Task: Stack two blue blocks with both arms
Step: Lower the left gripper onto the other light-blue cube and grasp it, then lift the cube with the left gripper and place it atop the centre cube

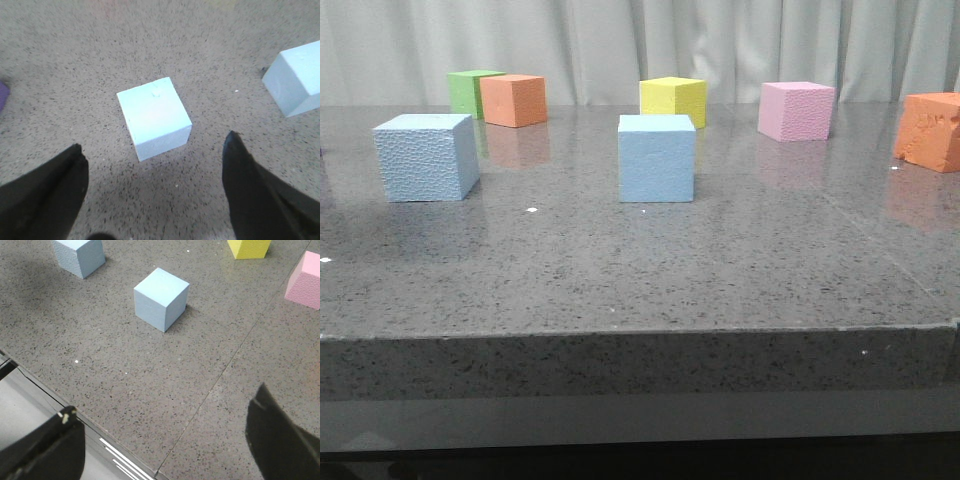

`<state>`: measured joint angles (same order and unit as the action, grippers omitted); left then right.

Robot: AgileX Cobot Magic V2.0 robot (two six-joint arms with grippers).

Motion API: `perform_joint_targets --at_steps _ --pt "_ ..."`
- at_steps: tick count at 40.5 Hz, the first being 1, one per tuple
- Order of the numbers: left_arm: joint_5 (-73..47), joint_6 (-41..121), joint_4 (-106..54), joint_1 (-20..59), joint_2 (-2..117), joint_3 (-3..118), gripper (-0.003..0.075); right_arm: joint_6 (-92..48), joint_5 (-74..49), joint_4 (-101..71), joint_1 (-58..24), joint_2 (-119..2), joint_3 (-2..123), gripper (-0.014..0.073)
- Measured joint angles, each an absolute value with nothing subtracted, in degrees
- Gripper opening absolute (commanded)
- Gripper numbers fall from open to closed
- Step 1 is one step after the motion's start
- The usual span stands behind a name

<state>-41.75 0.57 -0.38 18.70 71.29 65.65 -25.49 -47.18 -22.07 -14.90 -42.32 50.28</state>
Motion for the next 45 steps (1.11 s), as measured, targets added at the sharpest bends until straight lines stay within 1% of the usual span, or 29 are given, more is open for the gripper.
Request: perform_joint_targets --at_steps 8,14,21,34,37,44,45 --pt "-42.0 -0.8 0.0 18.7 81.4 72.0 0.0536 -25.5 -47.2 -22.1 -14.9 -42.3 50.3 0.0654" --pt "-43.6 -5.1 0.0 18.7 88.4 77.8 0.0536 -25.6 -47.2 -22.1 -14.9 -42.3 50.3 0.0654" --pt "-47.4 -11.1 3.6 18.7 95.9 84.0 0.0536 -25.6 -47.2 -22.1 -14.9 -42.3 50.3 0.0654" --pt "-50.2 -14.5 3.7 18.9 103.0 86.7 0.0531 -25.6 -47.2 -22.1 -14.9 -42.3 50.3 0.0654" --pt "-50.3 -14.5 3.1 18.9 103.8 86.8 0.0511 -25.6 -47.2 -22.1 -14.9 -42.3 50.3 0.0654" --pt "-50.4 -14.6 2.6 18.9 104.9 87.0 0.0398 -25.6 -47.2 -22.1 -14.9 -42.3 50.3 0.0654" --pt "-50.4 -14.6 2.6 18.9 105.0 87.0 0.0391 -25.6 -47.2 -22.1 -14.9 -42.3 50.3 0.0654"
